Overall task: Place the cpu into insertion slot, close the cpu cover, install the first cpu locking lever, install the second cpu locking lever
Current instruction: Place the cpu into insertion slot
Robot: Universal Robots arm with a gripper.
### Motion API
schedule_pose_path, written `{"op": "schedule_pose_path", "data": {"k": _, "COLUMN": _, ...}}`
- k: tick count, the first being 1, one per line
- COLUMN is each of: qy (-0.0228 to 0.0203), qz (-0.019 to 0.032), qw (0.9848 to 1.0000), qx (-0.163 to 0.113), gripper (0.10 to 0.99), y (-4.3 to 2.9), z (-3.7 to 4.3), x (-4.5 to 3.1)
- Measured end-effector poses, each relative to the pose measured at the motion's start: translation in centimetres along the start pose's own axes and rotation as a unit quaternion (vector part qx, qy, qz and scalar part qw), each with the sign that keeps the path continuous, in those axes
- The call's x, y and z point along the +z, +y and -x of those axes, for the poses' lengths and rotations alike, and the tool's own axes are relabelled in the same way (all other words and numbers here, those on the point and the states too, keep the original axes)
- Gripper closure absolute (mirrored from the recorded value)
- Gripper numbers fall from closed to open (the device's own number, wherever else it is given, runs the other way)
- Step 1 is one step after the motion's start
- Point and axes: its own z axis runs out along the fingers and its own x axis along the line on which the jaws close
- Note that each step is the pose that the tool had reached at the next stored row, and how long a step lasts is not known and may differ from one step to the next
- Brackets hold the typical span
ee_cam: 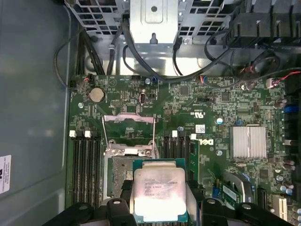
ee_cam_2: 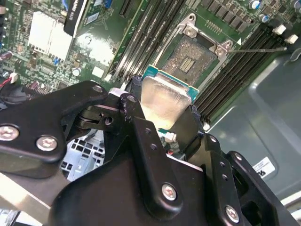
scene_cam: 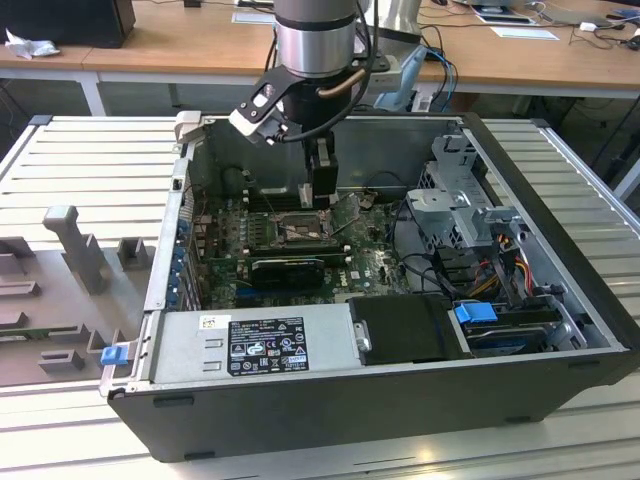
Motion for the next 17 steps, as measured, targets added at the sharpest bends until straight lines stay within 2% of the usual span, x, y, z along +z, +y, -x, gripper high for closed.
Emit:
{"op": "schedule_pose_path", "data": {"k": 6, "qy": 0.0000, "qz": 0.0000, "qw": 1.0000, "qx": 0.000, "gripper": 0.557, "y": -0.30, "z": -0.51, "x": 1.34}}
{"op": "schedule_pose_path", "data": {"k": 12, "qy": 0.0001, "qz": 0.0000, "qw": 1.0000, "qx": 0.000, "gripper": 0.557, "y": -0.79, "z": -0.65, "x": 2.73}}
{"op": "schedule_pose_path", "data": {"k": 17, "qy": -0.0001, "qz": -0.0001, "qw": 1.0000, "qx": 0.000, "gripper": 0.557, "y": -1.09, "z": -0.94, "x": 3.26}}
